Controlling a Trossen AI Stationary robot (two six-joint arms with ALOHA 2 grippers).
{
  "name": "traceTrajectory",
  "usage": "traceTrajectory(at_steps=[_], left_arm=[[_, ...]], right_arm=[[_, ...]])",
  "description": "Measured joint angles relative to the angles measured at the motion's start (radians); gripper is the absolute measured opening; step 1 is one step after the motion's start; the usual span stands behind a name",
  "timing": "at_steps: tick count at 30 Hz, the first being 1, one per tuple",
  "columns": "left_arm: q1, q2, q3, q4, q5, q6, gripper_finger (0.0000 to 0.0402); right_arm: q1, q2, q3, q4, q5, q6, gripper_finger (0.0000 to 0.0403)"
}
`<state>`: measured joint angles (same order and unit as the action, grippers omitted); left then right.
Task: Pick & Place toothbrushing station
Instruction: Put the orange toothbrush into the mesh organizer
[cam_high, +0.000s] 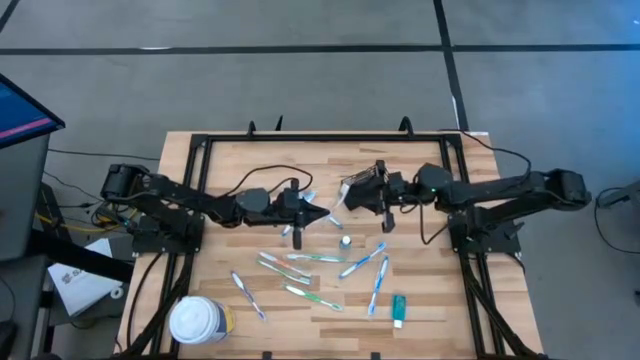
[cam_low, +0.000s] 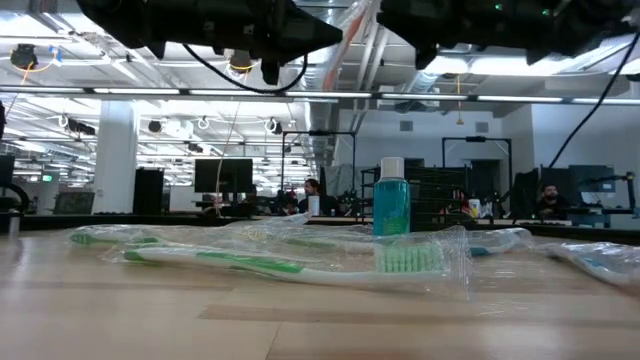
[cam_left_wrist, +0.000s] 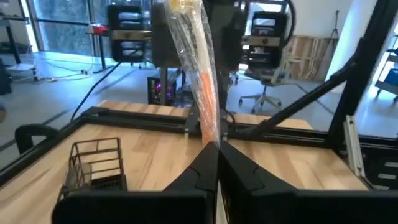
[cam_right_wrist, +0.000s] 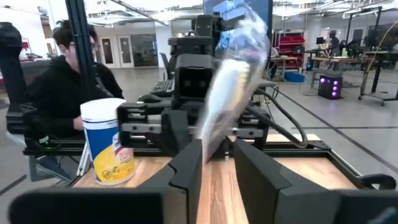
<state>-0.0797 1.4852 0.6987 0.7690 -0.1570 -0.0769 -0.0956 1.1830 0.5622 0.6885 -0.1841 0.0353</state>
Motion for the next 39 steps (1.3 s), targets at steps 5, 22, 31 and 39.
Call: traceTrajectory(at_steps=[5, 22, 31, 39], left_arm=[[-0.014, -0.011, 0.000, 0.006, -0.001, 0.021, 0.0000], [-0.014, -0.011, 0.000, 0.001, -0.063, 0.044, 0.0000], [-0.014, -0.011, 0.000, 0.001, -0.081, 0.047, 0.0000], [-0.014, -0.011, 0.000, 0.001, -0.082, 0.047, 0.0000]], right_arm=[[0.002, 0.034, 0.028, 0.002, -0.007, -0.006, 0.0143], [0.017, 0.033, 0.030, 0.012, -0.001, 0.026, 0.0199], [0.016, 0.032, 0.030, 0.055, 0.001, 0.029, 0.0175], [0.016, 0.032, 0.030, 0.069, 0.002, 0.029, 0.0173]])
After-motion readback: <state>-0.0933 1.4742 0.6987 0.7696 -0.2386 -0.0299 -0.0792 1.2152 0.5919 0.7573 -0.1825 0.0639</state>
